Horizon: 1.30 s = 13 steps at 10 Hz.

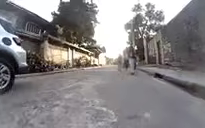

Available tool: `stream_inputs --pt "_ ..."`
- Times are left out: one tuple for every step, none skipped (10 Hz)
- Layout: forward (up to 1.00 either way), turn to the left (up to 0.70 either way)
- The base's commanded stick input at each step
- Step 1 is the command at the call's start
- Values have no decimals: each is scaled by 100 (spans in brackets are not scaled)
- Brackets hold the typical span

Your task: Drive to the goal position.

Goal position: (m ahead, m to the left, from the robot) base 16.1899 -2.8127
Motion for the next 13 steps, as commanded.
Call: stream_inputs --pt "100 0" --pt "100 0" --pt "100 0" --pt "100 0" --pt "100 0" --pt "100 0" --pt "100 0" --pt "100 0" --pt "100 0" --pt "100 0" --pt "100 0" --pt "100 0" --pt "100 0"
